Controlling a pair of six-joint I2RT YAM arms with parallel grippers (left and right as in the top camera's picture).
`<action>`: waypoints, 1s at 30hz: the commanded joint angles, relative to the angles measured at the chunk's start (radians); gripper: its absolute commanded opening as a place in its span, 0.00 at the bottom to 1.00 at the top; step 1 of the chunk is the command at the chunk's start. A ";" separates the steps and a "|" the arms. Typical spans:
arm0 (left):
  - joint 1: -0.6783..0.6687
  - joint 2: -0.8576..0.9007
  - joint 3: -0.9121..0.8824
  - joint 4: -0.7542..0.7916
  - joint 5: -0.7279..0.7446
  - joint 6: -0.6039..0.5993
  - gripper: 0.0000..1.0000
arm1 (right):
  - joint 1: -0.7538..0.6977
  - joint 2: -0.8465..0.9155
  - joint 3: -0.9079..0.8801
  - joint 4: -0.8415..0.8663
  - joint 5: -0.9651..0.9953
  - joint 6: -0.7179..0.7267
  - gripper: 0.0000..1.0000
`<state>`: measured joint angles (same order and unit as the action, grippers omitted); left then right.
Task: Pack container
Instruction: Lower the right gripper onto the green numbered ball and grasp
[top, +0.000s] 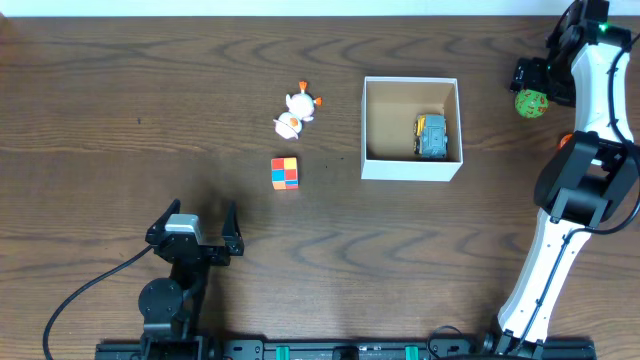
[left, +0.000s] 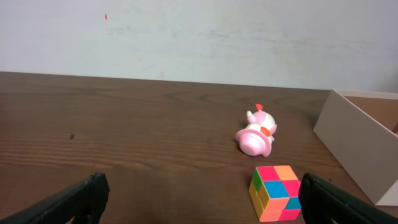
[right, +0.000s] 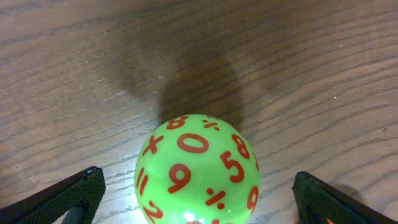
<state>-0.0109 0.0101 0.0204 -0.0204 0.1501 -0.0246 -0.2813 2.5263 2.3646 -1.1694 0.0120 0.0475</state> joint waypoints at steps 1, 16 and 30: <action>-0.003 -0.006 -0.016 -0.036 0.011 0.013 0.98 | 0.006 0.032 -0.013 -0.002 0.006 -0.012 0.99; -0.003 -0.006 -0.016 -0.036 0.011 0.013 0.98 | 0.006 0.040 -0.018 -0.017 0.006 -0.012 0.89; -0.003 -0.006 -0.016 -0.036 0.011 0.013 0.98 | 0.006 0.040 -0.018 -0.016 0.025 -0.011 0.57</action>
<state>-0.0109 0.0101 0.0204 -0.0204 0.1497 -0.0246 -0.2813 2.5462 2.3531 -1.1847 0.0166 0.0364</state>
